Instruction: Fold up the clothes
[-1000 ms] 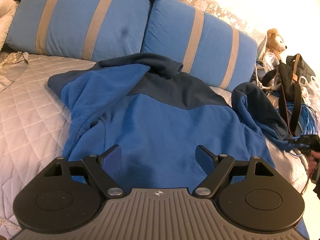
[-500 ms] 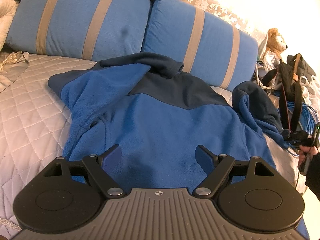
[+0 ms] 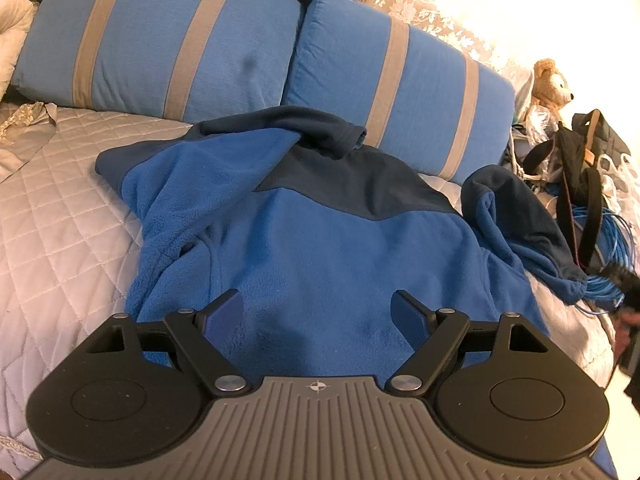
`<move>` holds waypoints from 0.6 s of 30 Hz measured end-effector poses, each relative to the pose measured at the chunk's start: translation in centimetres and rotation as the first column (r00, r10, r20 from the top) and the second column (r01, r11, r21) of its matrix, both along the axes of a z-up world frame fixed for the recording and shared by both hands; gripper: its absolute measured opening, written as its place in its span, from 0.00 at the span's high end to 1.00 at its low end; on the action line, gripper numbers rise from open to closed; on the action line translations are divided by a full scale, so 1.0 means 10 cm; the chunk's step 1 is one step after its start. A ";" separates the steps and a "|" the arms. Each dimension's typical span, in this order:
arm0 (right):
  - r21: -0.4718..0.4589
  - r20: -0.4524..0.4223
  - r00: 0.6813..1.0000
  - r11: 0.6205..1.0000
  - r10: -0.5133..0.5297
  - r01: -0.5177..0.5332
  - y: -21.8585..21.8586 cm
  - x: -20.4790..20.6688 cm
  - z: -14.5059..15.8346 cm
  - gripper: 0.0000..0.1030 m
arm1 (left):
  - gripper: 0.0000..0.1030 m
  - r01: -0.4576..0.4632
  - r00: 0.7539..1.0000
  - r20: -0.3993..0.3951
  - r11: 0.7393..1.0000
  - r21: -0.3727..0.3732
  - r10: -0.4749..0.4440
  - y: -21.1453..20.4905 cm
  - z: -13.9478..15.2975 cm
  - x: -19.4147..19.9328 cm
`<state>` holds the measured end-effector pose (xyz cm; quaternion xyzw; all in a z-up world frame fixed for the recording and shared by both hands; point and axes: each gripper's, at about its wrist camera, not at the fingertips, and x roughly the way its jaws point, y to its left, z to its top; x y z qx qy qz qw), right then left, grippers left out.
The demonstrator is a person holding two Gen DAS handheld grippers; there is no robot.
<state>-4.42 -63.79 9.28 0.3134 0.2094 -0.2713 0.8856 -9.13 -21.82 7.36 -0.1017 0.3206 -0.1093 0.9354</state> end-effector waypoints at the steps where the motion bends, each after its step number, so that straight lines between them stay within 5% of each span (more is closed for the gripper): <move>1: -0.014 -0.023 1.000 1.000 0.011 -0.011 0.04 -0.01 -0.04 0.07 | 0.21 0.000 1.000 0.000 1.000 -0.001 0.000 0.00 0.00 0.00; 6: 0.030 -0.088 0.996 0.999 -0.035 0.037 0.07 0.00 -0.33 0.17 | 0.21 -0.002 1.000 0.001 1.000 -0.003 0.002 0.01 0.00 0.00; 18: -0.066 -0.085 0.983 0.986 -0.160 0.155 0.05 0.33 -0.50 0.32 | 0.21 -0.001 1.000 0.000 1.000 -0.005 0.001 0.01 0.00 0.00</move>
